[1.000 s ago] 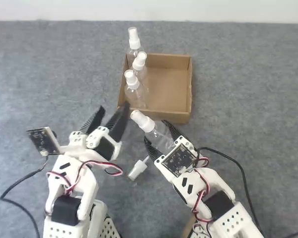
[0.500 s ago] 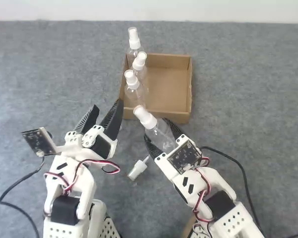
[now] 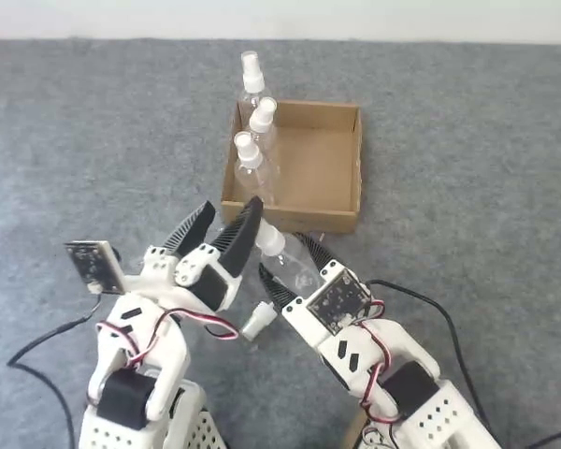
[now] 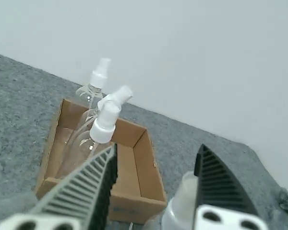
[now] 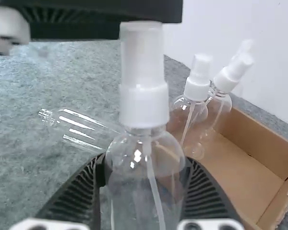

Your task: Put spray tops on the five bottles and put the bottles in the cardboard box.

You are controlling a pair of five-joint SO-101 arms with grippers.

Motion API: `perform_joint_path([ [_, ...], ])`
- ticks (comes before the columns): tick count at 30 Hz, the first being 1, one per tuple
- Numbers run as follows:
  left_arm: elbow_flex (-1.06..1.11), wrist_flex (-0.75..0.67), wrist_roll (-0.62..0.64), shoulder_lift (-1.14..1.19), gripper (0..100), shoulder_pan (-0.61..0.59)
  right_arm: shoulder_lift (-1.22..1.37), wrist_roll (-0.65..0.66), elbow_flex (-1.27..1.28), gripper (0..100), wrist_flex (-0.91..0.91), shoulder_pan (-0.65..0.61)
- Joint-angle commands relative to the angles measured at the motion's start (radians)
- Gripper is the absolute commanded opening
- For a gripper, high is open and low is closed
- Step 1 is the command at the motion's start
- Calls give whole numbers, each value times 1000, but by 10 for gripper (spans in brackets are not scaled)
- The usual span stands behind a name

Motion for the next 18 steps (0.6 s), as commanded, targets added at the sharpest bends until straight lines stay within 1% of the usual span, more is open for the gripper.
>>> perform_joint_path([
  [1, 18, 9, -55, -17, 246, 46, -35, -2, -77, 58, -12, -13],
  [6, -16, 8, -49, -18, 246, -9, -33, -2, -69, 58, -8, -13],
  [10, -44, 8, 21, -18, 250, -43, -33, -2, -48, 58, -18, -13],
  [16, -68, 8, 37, -18, 250, -115, -33, -2, -46, 58, -18, -12],
  [18, -68, 8, 77, -18, 250, -146, -33, -2, -46, 58, -18, -12],
])
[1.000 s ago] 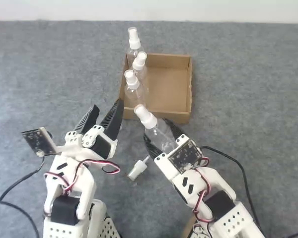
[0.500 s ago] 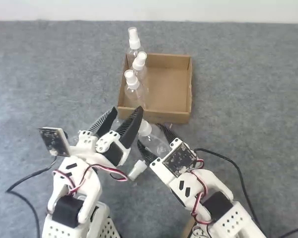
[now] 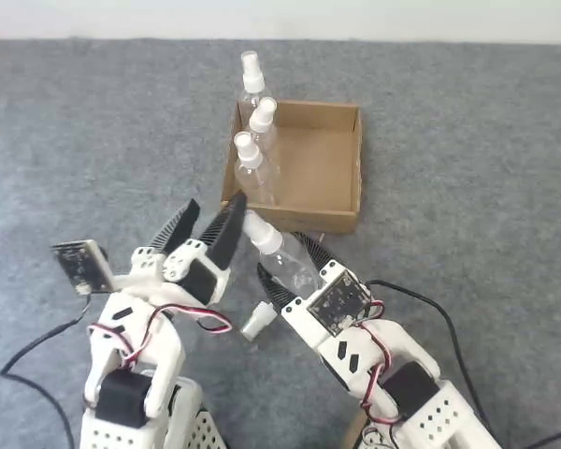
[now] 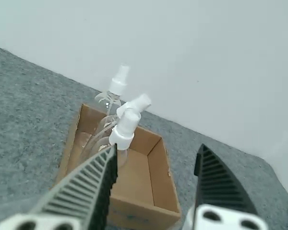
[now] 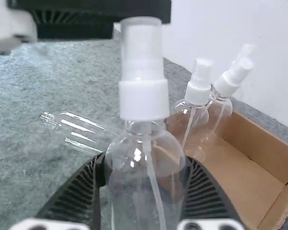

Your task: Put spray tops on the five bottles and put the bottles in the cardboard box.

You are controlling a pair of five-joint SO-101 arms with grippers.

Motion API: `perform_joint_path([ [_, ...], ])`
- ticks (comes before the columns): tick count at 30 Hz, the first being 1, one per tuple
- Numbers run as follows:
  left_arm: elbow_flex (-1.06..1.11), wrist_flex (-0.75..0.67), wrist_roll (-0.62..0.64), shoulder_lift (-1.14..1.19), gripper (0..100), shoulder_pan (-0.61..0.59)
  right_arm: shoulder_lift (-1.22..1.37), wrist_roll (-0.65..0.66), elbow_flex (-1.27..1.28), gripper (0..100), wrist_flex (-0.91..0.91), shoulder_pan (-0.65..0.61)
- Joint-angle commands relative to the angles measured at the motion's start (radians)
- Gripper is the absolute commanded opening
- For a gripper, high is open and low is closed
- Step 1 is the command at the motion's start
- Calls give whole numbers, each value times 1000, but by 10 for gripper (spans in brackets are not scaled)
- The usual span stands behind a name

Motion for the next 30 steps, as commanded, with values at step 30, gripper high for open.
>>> perform_joint_path([
  [30, 70, -98, 75, -17, 246, -3, -33, -9, -87, 58, -16, -7],
])
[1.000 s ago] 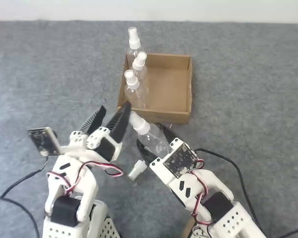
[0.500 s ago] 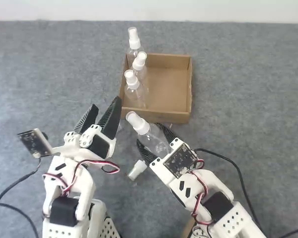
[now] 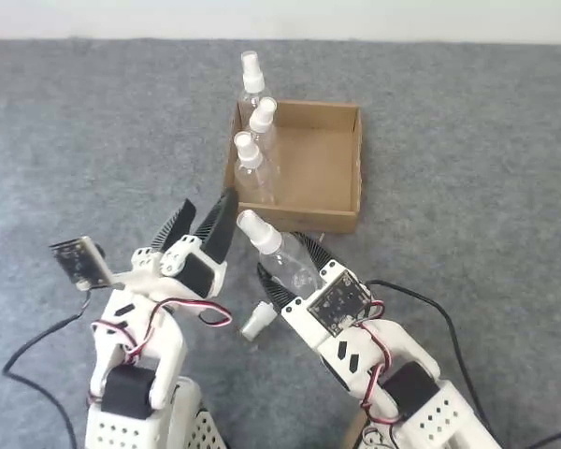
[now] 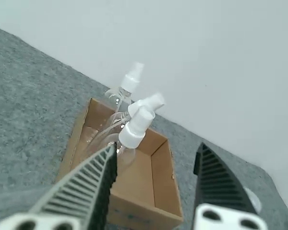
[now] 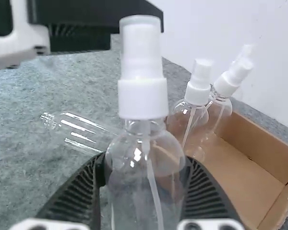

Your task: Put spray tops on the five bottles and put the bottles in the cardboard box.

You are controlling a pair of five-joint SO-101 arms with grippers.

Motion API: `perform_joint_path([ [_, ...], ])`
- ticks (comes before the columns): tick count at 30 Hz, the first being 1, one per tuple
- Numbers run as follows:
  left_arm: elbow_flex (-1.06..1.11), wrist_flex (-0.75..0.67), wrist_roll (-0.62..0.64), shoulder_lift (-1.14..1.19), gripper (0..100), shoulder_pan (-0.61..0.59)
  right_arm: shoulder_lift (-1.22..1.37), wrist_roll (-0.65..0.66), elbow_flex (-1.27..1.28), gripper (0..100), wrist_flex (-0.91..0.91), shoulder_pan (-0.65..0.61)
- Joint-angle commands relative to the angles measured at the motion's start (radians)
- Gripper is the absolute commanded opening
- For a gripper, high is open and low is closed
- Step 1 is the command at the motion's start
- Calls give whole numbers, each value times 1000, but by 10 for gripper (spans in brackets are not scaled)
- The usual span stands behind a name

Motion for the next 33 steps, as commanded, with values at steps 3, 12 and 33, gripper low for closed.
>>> perform_joint_path([
  [3, 4, -37, -41, -17, 246, 92, -33, -11, -83, 58, -16, -5],
  [12, 36, -32, -124, -17, 246, 209, -31, -3, -75, 58, -15, -5],
  [33, -10, 12, -172, -18, 246, 178, -31, -5, -14, 58, -16, 142],
])
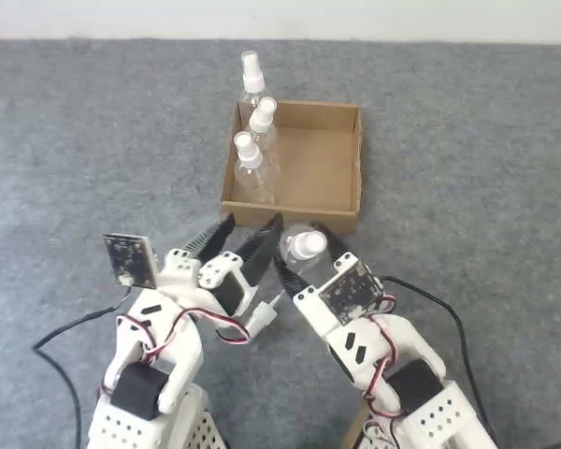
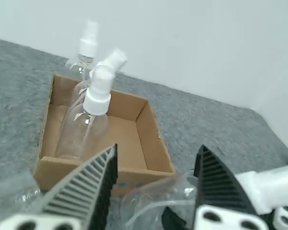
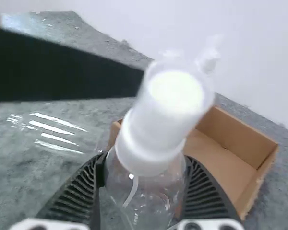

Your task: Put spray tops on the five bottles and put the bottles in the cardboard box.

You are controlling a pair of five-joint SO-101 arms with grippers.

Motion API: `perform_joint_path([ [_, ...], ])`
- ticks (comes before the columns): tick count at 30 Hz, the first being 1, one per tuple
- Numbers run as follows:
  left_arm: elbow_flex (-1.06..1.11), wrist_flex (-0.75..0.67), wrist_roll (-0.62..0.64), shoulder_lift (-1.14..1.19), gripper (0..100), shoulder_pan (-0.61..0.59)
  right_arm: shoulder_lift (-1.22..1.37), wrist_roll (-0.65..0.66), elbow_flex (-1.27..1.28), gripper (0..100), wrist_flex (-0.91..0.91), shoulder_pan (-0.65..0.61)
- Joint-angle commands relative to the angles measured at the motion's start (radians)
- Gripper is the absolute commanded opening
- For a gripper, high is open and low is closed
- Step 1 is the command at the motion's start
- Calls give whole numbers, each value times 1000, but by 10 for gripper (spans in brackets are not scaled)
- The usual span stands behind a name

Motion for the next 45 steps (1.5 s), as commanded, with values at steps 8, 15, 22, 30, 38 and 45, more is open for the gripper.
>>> perform_joint_path([
  [8, -170, 2, -38, -18, 246, -176, -28, -12, -14, 58, -13, 105],
  [15, -168, 8, -175, -18, 246, -430, -28, -12, -14, 58, -13, 140],
  [22, -38, 0, -175, -18, 246, -586, -28, -14, 14, 58, -18, 134],
  [30, 93, 0, -172, -18, 159, -597, -28, -14, 17, 58, -18, 140],
  [38, 131, 0, -172, -18, 18, -597, -28, -14, -15, 58, -18, 183],
  [45, 142, 0, -170, -18, 18, -595, -16, -14, -161, 58, -18, 196],
])
